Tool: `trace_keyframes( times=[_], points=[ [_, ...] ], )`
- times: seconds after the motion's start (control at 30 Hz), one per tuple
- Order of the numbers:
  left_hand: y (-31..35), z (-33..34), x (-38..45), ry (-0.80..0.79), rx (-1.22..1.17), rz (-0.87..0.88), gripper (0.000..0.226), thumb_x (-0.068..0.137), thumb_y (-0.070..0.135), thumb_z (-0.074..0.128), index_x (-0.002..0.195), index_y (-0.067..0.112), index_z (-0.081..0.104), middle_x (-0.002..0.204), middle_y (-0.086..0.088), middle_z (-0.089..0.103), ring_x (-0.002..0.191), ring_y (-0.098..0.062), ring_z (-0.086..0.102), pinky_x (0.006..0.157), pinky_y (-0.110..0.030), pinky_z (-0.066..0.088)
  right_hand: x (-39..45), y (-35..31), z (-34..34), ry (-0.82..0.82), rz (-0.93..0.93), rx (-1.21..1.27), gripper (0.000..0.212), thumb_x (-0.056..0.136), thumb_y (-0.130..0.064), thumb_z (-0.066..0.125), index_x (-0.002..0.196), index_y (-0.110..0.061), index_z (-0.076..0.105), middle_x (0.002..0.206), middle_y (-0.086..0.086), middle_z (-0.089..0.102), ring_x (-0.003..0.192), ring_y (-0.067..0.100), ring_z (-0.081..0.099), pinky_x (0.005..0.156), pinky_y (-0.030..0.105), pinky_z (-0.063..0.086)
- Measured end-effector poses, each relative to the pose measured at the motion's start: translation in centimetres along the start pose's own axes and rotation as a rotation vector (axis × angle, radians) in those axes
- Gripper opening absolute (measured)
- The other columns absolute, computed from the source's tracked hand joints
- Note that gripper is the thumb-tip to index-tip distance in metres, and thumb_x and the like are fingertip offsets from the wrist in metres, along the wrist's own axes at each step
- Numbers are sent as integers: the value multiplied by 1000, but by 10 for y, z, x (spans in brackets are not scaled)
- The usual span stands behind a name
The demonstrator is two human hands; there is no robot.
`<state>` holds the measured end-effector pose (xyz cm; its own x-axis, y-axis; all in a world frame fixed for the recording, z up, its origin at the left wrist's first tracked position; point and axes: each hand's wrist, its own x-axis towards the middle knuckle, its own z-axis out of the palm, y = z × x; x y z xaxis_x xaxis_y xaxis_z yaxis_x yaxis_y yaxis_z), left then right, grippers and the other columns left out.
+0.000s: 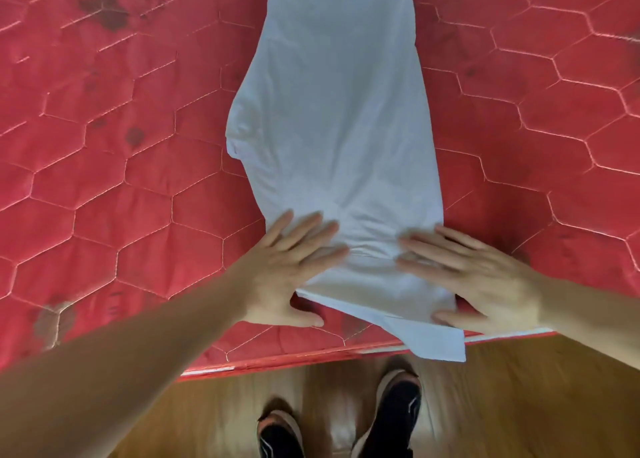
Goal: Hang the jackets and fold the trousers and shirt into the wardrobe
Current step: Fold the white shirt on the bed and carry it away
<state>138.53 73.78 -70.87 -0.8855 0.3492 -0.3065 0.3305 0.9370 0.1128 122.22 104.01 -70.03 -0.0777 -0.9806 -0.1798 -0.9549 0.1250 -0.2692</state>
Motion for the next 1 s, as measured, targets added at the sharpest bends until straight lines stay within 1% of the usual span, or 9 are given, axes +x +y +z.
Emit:
trace_keyframes(
  times=[0.1, 0.3, 0.43, 0.53, 0.6, 0.7, 0.8, 0.87, 1.0],
  points=[
    [8, -2, -8, 121, -18, -1, 74, 87, 56, 54, 152, 29, 31, 159, -7, 27, 148, -32, 20, 117, -55, 22, -8, 1, -5, -40, -30, -139, 77, 75, -15, 56, 150, -14, 35, 158, 9, 28, 144, 25, 30, 114, 45, 24],
    [19, -16, -1, 327, -77, -36, 32, 81, 10, 68, 114, 11, 71, 117, -8, 69, 109, -32, 65, 92, -43, 53, 6, -19, -13, 36, 41, -167, 70, 64, -12, 79, 131, -19, 60, 137, 3, 57, 124, 23, 56, 106, 41, 33],
    [15, -47, 5, 161, -365, -301, 20, 99, 24, 46, 108, 17, 63, 89, 0, 65, 85, -27, 62, 66, -33, 43, 19, -38, -27, 249, 171, 16, 52, 57, 12, 77, 101, -16, 76, 105, -5, 73, 102, 22, 69, 99, 34, 46],
    [7, -63, 2, 75, -566, -462, 26, 103, 30, 40, 83, 19, 52, 63, 7, 47, 67, -26, 50, 59, -31, 28, 17, -50, -42, 245, 434, 485, 23, 78, 15, 62, 85, -4, 73, 68, -8, 66, 67, 12, 59, 76, 4, 37],
    [4, -72, -2, -57, -688, -501, 35, 103, 34, 40, 71, 19, 45, 60, 8, 41, 60, -19, 44, 55, -29, 31, 15, -52, -50, 121, 616, 680, 34, 95, -5, 54, 61, -11, 54, 44, -9, 41, 44, 11, 42, 48, 9, 31],
    [4, -84, -5, -285, -898, -555, 45, 97, 40, 49, 58, 20, 37, 50, 10, 34, 43, -10, 38, 40, -17, 30, 15, -43, -65, -73, 704, 820, 47, 97, -38, 49, 54, -24, 39, 48, -13, 27, 45, 4, 27, 48, 20, 21],
    [-3, -106, -5, -282, -1122, -670, 50, 84, 60, 57, 52, 22, 50, 48, 15, 46, 48, -8, 46, 50, -16, 40, 21, -25, -86, 17, 742, 1050, 38, 96, -38, 53, 62, -21, 57, 60, -11, 42, 57, 7, 40, 54, 28, 28],
    [-13, -118, -7, -214, -1352, -765, 49, 66, 76, 57, 69, 29, 73, 69, 16, 70, 68, -5, 66, 71, -26, 50, 30, -15, -100, 165, 793, 1160, 35, 96, -34, 56, 63, -24, 64, 60, -11, 52, 56, 5, 49, 51, 22, 34],
    [-31, -131, -12, -110, -1639, -636, 55, 67, 53, 74, 112, 23, 72, 120, -10, 69, 117, -31, 62, 107, -53, 40, 51, 5, -124, 345, 839, 1320, 23, 97, -34, 55, 88, -21, 71, 73, -10, 71, 67, 3, 67, 52, 14, 49]
  ],
)
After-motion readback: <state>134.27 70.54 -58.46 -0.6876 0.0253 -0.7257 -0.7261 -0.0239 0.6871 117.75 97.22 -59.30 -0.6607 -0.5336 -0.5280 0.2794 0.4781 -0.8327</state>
